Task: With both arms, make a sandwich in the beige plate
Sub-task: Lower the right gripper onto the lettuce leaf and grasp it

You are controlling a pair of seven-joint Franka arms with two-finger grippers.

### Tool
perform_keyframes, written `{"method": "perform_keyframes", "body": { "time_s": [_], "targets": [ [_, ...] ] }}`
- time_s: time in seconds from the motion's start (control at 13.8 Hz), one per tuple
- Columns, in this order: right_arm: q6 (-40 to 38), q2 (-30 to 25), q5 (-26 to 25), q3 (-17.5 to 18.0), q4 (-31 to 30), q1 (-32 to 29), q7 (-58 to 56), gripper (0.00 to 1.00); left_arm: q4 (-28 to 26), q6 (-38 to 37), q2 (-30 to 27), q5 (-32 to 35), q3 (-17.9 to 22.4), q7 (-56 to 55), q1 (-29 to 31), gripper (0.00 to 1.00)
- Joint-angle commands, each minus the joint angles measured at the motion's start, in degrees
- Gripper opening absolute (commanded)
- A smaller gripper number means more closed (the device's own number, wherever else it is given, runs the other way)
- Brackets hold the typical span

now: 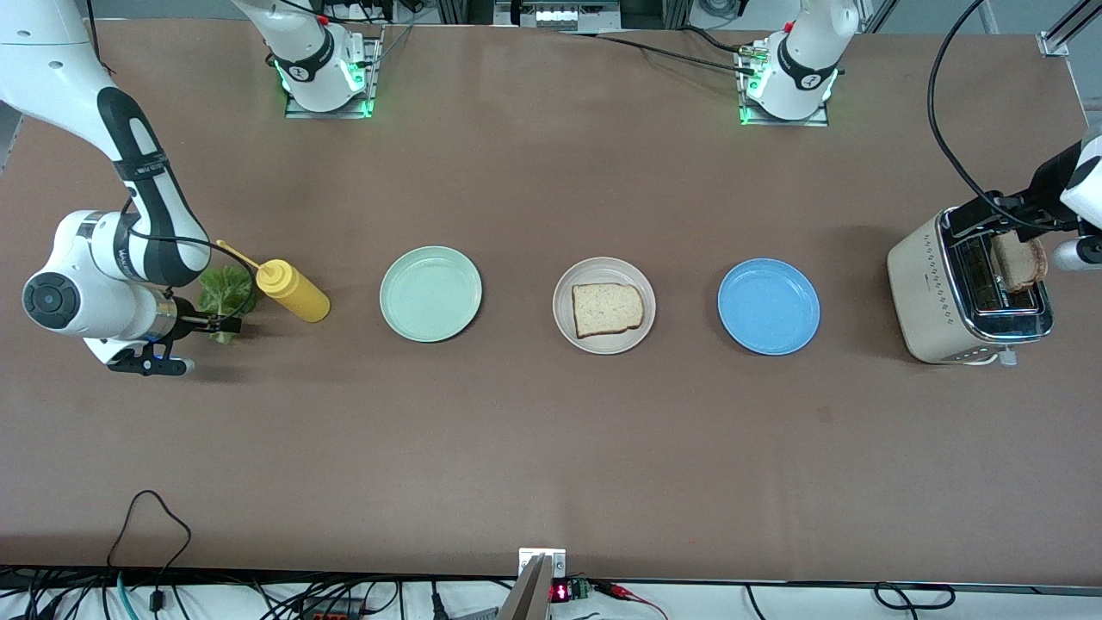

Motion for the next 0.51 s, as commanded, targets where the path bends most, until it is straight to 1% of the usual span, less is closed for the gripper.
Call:
{"method": "perform_keyframes", "body": {
  "time_s": [0.0, 0.29, 0.36, 0.43],
  "targets": [
    [0.8, -0.1, -1.2, -0.1, -0.5, 0.0, 0.9, 0.96, -0.3, -0.5, -0.7, 0.9, -0.1, 0.8, 0.2, 1.0],
    [1.6, 0.9, -2.3, -0.1, -0.6, 0.0, 0.5, 0.88, -0.3, -0.6, -0.7, 0.9, 0.0, 0.8, 0.2, 1.0],
    [1.6, 0.9, -2.3, -0.1, -0.7, 0.0, 0.3, 0.88, -0.3, -0.6, -0.7, 0.9, 0.0, 0.8, 0.2, 1.0],
    [1.6, 1.0, -2.3, -0.1, -0.8, 0.0, 0.3, 0.84, -0.3, -0.6, -0.7, 0.9, 0.0, 0.8, 0.3, 1.0]
  ]
}}
